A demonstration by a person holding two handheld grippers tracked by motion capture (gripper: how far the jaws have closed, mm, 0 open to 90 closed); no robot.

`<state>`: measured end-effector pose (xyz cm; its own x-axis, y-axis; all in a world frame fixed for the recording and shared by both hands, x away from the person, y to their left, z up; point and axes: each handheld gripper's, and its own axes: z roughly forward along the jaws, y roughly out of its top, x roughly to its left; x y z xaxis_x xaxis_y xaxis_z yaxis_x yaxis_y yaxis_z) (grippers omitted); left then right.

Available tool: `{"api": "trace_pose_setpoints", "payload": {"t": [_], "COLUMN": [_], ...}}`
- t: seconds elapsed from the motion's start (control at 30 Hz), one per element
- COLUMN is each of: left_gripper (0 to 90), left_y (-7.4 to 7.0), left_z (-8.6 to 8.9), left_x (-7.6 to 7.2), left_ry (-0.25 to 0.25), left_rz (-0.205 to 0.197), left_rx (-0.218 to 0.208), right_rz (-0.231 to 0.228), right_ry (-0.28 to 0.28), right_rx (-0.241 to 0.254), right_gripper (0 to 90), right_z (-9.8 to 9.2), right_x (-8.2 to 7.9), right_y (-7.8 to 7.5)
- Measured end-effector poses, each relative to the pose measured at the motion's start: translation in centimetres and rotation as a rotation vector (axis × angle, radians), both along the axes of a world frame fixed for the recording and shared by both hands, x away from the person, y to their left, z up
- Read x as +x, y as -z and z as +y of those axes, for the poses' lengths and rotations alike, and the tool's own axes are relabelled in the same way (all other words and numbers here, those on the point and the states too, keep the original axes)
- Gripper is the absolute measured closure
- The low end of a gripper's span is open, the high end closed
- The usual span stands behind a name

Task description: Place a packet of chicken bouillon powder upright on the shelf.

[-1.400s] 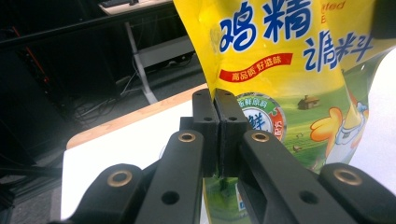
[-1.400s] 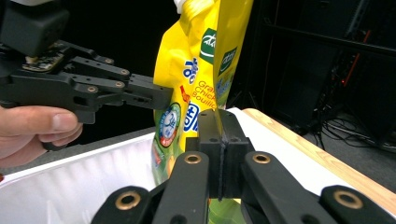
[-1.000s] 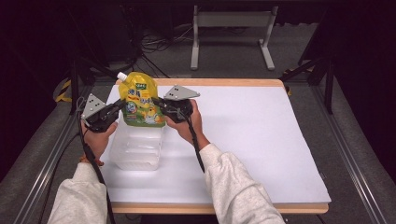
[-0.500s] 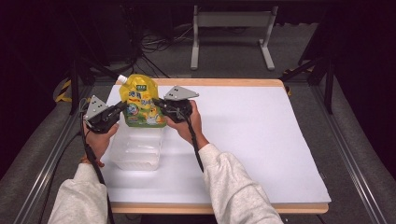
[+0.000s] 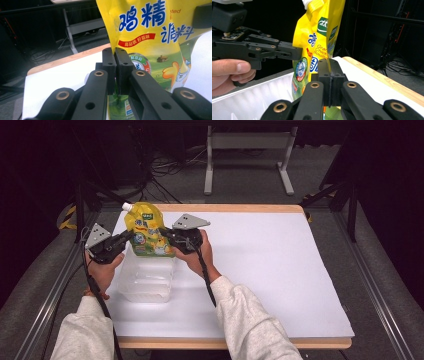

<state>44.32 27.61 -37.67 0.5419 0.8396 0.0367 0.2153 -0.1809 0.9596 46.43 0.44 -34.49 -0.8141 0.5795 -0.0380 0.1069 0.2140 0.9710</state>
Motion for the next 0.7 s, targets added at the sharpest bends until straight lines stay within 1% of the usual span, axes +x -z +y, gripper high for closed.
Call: {"api": "trace_pose_setpoints", "payload": {"t": [0.17, 0.23, 0.3, 0.37, 0.5, 0.57, 0.63, 0.7], "left_gripper": [87.2, 87.0, 86.6, 85.5, 85.0, 84.2, 83.6, 83.5], "left_y": [0.1, 0.2, 0.2, 0.2, 0.3, 0.3, 0.3, 0.3], "left_z": [0.2, 0.2, 0.3, 0.4, 0.3, 0.3, 0.3, 0.4], "left_x": [0.1, 0.1, 0.2, 0.2, 0.2, 0.2, 0.2, 0.2], "left_ry": [-0.006, -0.007, -0.012, -0.012, -0.015, -0.018, -0.022, -0.022], "left_rz": [0.009, 0.012, 0.014, 0.013, 0.022, 0.021, 0.025, 0.023], "left_rx": [-0.001, -0.018, -0.022, -0.033, -0.025, -0.028, -0.028, -0.026], "right_rz": [0.016, 0.028, 0.039, 0.055, 0.09, 0.098, 0.128, 0.135], "right_ry": [-0.002, 0.008, 0.019, 0.01, -0.007, -0.006, -0.003, -0.002], "right_rx": [0.01, 0.008, 0.006, 0.02, 0.025, 0.026, 0.036, 0.03], "right_gripper": [89.9, 89.9, 89.9, 89.9, 89.4, 89.1, 88.6, 88.7], "right_z": [0.3, 0.5, 0.6, 0.6, 0.7, 0.7, 0.8, 1.0], "right_x": [-0.1, -0.2, -0.3, -0.4, -0.4, -0.5, -0.8, -1.1], "right_y": [0.2, 0.2, 0.0, -0.1, 0.0, 0.0, -0.1, -0.3]}}
